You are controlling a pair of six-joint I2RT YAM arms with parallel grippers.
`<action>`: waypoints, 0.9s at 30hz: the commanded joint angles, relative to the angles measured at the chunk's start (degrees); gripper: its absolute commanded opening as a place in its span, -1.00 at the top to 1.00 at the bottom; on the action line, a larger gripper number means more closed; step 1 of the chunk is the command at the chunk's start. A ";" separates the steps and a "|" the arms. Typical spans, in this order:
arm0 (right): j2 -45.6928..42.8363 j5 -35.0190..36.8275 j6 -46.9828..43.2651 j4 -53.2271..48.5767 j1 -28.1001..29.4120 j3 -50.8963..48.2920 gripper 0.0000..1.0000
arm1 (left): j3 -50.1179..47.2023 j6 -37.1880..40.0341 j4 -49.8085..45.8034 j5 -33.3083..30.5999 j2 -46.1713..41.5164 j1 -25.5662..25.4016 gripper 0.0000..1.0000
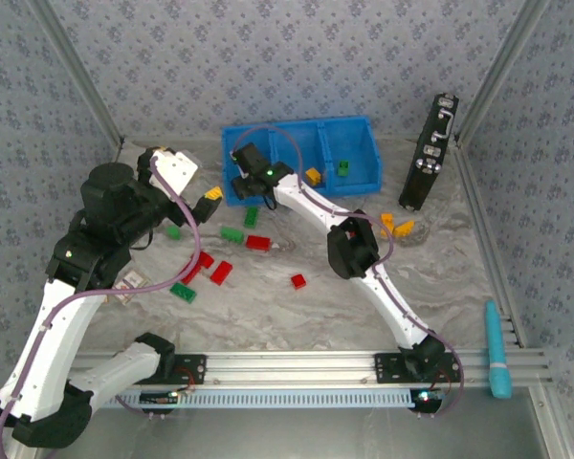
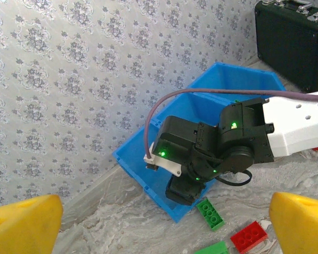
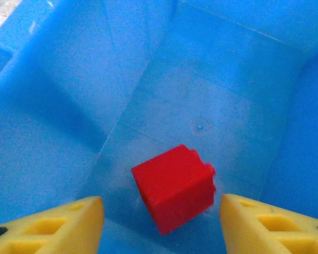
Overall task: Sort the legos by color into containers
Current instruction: Place the lego in the container, then pick up the lego from the center of the table.
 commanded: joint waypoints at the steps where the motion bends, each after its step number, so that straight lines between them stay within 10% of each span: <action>1: -3.26 -1.60 1.19 -2.10 0.95 -0.11 -0.21 | 1.72 0.10 0.82 0.98 -0.01 0.12 -0.99; 15: -31.17 -17.82 -14.37 8.66 4.28 -44.78 -0.28 | 0.22 -0.28 1.28 5.29 -0.05 0.12 -1.00; 27: -25.40 -19.80 -26.03 0.02 4.61 -42.83 -0.39 | 0.44 -1.07 0.94 5.32 0.47 0.12 -1.00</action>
